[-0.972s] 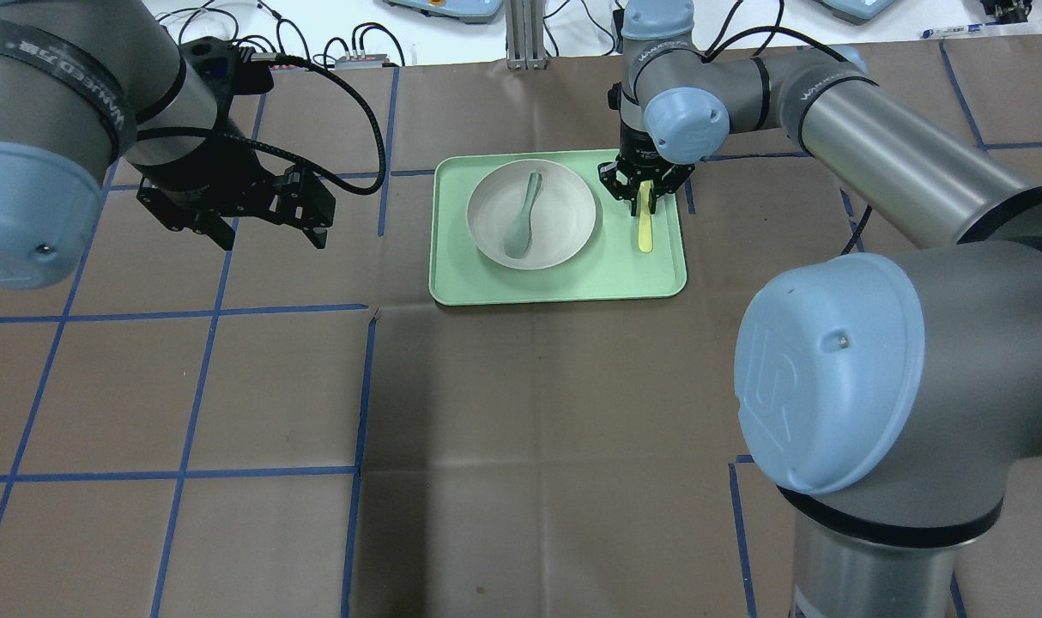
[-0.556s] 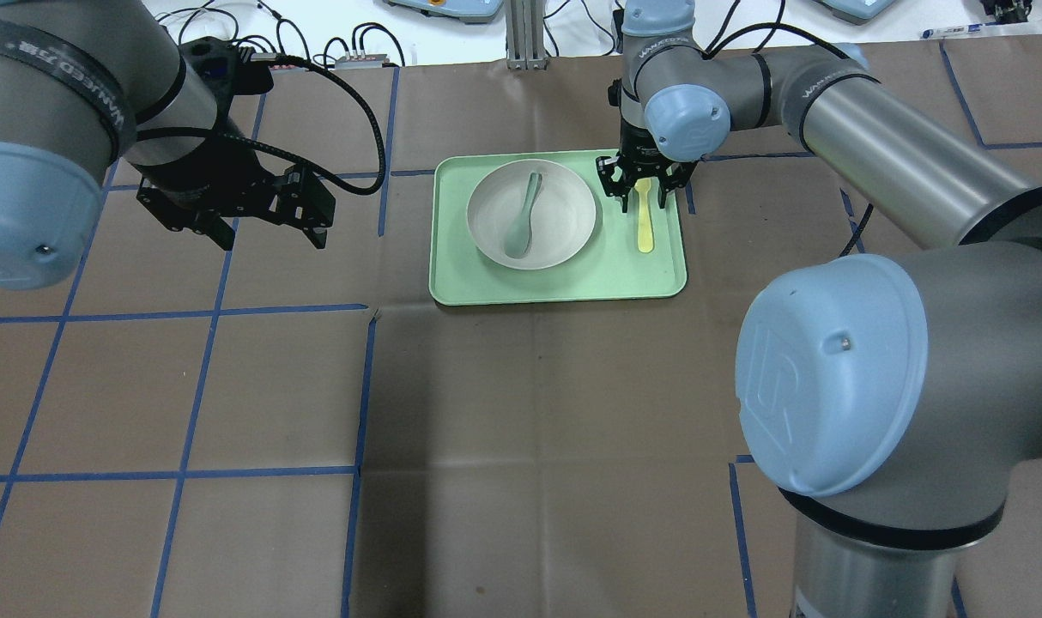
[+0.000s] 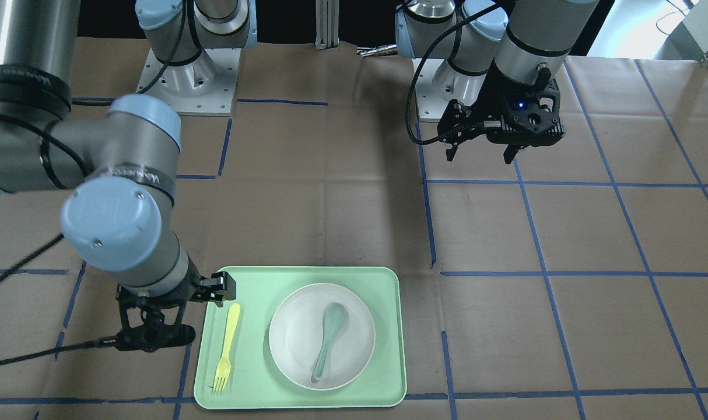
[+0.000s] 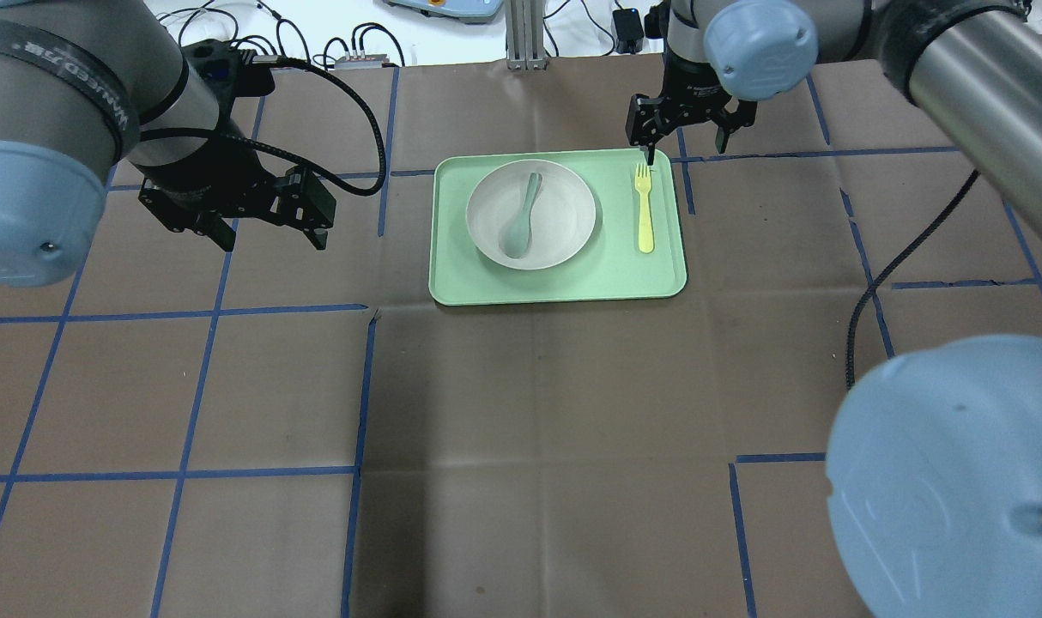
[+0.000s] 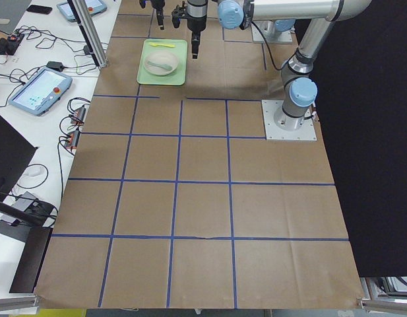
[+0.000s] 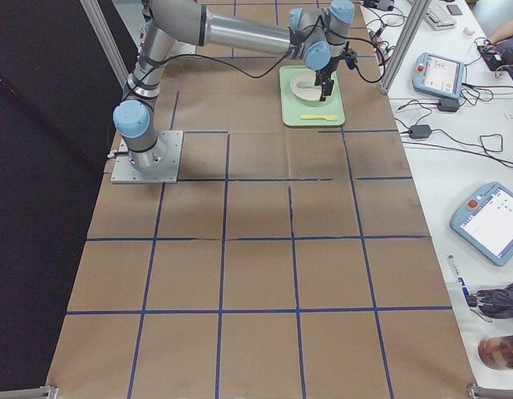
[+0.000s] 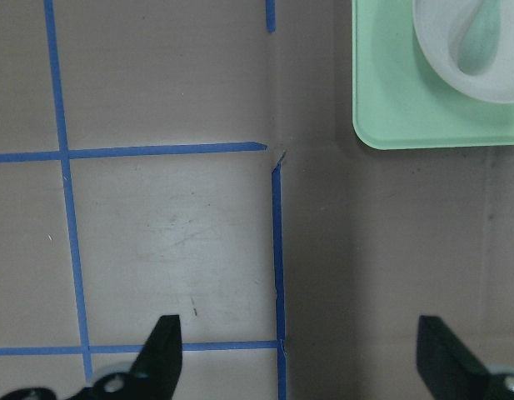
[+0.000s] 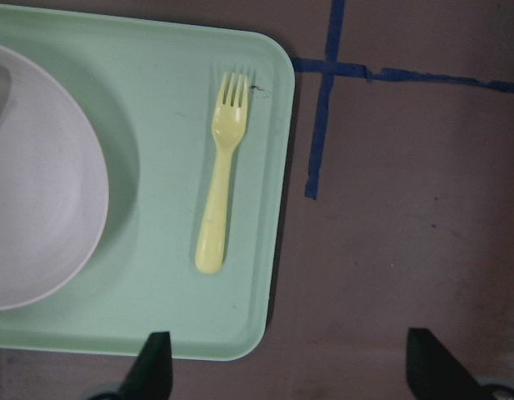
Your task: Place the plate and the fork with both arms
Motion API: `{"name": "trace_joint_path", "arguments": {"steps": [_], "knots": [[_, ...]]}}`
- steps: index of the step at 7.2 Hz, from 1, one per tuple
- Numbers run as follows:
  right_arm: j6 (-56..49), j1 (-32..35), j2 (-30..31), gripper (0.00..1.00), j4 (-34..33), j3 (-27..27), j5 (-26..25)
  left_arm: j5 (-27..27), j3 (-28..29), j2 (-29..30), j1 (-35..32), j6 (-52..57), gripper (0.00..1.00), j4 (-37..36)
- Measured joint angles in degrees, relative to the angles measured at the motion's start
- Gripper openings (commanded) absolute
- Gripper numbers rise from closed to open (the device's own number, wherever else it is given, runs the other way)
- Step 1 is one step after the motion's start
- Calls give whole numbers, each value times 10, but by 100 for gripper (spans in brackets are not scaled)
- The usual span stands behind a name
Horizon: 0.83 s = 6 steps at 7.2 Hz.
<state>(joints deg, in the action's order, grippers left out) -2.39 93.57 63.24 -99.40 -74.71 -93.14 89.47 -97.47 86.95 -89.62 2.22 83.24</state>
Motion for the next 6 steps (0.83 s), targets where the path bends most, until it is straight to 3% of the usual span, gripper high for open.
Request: {"name": "trace_joint_path", "arguments": {"steps": [3,6], "knots": [[-16,-19,134,100,77,-68,4,0,-2,-1,0,-1,100,0],[-13,-18,248,100,83,-168,6,0,-11,-4,1,-3,100,0]]}}
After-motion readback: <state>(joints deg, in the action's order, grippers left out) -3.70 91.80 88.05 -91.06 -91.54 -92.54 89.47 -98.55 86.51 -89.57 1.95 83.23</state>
